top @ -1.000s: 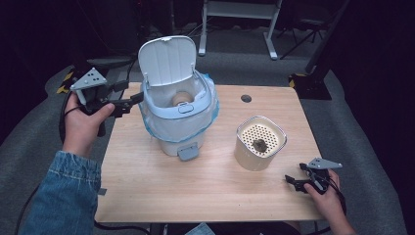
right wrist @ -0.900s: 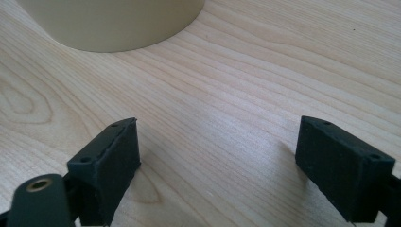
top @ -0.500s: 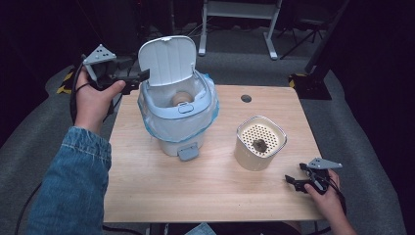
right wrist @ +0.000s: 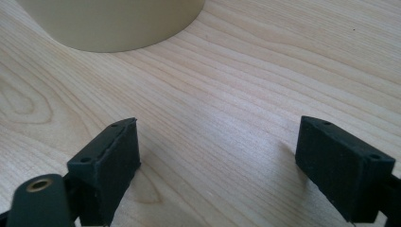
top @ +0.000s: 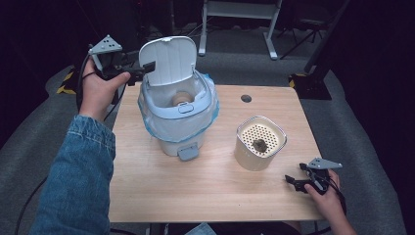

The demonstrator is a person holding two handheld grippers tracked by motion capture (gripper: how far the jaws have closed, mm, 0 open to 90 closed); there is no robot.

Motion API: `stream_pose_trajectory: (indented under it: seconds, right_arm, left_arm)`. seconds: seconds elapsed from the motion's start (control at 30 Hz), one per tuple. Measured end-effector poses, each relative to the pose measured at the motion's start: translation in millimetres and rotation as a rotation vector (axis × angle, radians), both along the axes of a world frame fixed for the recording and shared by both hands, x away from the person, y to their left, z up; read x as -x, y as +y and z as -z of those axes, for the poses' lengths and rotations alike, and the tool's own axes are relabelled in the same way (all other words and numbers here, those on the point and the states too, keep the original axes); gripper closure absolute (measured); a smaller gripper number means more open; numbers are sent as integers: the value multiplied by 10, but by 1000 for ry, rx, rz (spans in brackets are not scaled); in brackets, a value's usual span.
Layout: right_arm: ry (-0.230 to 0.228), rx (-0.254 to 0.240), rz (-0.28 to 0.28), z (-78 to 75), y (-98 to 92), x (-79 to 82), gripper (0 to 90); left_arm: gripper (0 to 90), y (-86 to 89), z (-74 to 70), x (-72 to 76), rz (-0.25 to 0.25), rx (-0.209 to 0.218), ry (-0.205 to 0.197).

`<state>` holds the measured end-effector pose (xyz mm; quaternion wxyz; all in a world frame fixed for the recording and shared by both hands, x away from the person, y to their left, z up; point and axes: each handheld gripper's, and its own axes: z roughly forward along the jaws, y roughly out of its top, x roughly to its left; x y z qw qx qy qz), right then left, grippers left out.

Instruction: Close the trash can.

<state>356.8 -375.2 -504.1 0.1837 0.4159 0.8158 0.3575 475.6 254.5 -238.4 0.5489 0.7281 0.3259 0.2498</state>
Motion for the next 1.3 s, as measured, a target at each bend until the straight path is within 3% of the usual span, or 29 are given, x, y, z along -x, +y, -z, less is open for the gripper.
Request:
stream_pose_trajectory:
  seconds: [0.13, 0.4, 0.5, 0.63, 0.73, 0.9, 1.2, 1.3]
  right_arm:
    - [0, 2, -1, 0, -1, 0, 147]
    - [0, 2, -1, 0, -1, 0, 146]
    - [-1, 2, -1, 0, -1, 0, 146]
    - [-1, 2, -1, 0, 0, 0, 146]
    - [-1, 2, -1, 0, 0, 0, 146]
    - [-1, 3, -1, 0, 0, 0, 146]
    - [-1, 2, -1, 0, 0, 0, 146]
    - [-1, 3, -1, 0, 0, 0, 146]
  left_arm:
    - [347, -7, -6, 78, 65, 6, 14]
    - [367, -108, 88, 306, 198, -62, 83]
    - [374, -170, 144, 357, 233, -71, 104]
    - [418, -241, 216, 380, 261, -133, 152]
    - [438, -285, 267, 374, 280, -126, 183]
    - [471, -362, 311, 350, 274, -142, 223]
    - [477, -516, 296, 280, 180, -202, 208]
    - [475, -580, 302, 269, 174, -205, 203]
